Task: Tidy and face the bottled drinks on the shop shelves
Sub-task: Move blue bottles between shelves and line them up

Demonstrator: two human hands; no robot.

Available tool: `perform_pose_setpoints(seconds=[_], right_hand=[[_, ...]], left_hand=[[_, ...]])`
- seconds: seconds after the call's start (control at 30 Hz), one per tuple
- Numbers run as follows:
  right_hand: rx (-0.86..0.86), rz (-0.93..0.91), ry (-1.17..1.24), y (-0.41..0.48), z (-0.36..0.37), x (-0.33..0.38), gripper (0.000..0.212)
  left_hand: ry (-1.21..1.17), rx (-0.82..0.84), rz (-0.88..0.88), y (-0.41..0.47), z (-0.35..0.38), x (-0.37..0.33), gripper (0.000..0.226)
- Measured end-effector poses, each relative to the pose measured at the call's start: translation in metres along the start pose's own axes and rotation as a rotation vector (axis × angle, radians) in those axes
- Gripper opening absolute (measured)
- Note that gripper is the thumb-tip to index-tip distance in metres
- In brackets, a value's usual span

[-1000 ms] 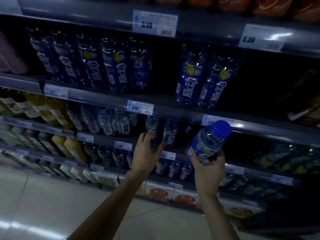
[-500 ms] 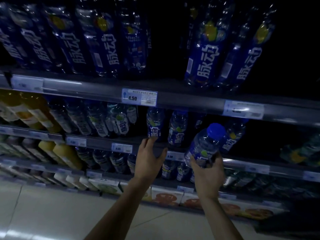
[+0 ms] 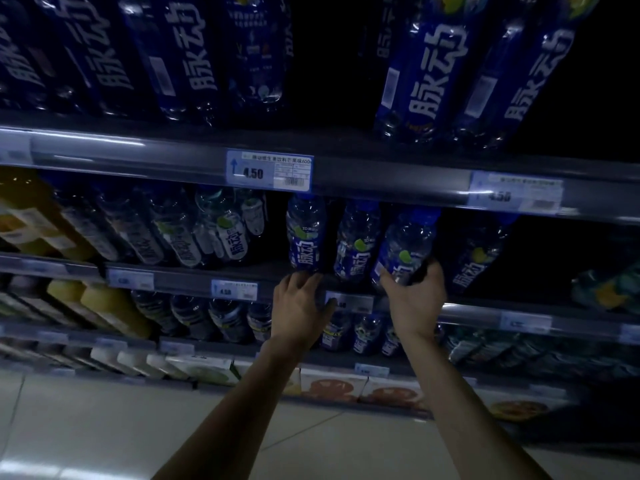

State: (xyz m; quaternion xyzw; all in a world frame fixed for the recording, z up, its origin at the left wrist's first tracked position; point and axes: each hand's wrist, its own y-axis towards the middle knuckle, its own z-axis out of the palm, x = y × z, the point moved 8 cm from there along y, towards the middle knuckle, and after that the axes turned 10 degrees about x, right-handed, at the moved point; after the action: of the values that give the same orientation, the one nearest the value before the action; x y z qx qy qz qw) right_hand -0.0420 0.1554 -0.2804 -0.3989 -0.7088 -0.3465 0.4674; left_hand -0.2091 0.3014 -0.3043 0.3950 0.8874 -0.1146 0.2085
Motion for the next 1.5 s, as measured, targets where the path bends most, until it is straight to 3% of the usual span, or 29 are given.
perform_pose_setpoints(seconds=[0.37, 0.87, 1.43, 1.5], right_hand=[[0.011, 0.009, -0.057, 0.029, 0.006, -0.011, 0.051], [0.083, 0.002, -0.098, 0.028, 0.01, -0.019, 0.064], [0.098, 0.001, -0.083, 0.026, 0.011, -0.016, 0.06], [0.093, 0.023, -0.092, 0.023, 0.008, -0.018, 0.068]], left_hand=[[0.088, 0.026, 0.003, 0.007, 0.017, 0.005, 0.055], [0.051, 0.004, -0.068, 0.005, 0.016, 0.003, 0.049], [-0.027, -0.016, -0.127, 0.005, 0.007, -0.001, 0.045], [-0.05, -0.015, -0.12, 0.005, 0.005, -0.001, 0.043]])
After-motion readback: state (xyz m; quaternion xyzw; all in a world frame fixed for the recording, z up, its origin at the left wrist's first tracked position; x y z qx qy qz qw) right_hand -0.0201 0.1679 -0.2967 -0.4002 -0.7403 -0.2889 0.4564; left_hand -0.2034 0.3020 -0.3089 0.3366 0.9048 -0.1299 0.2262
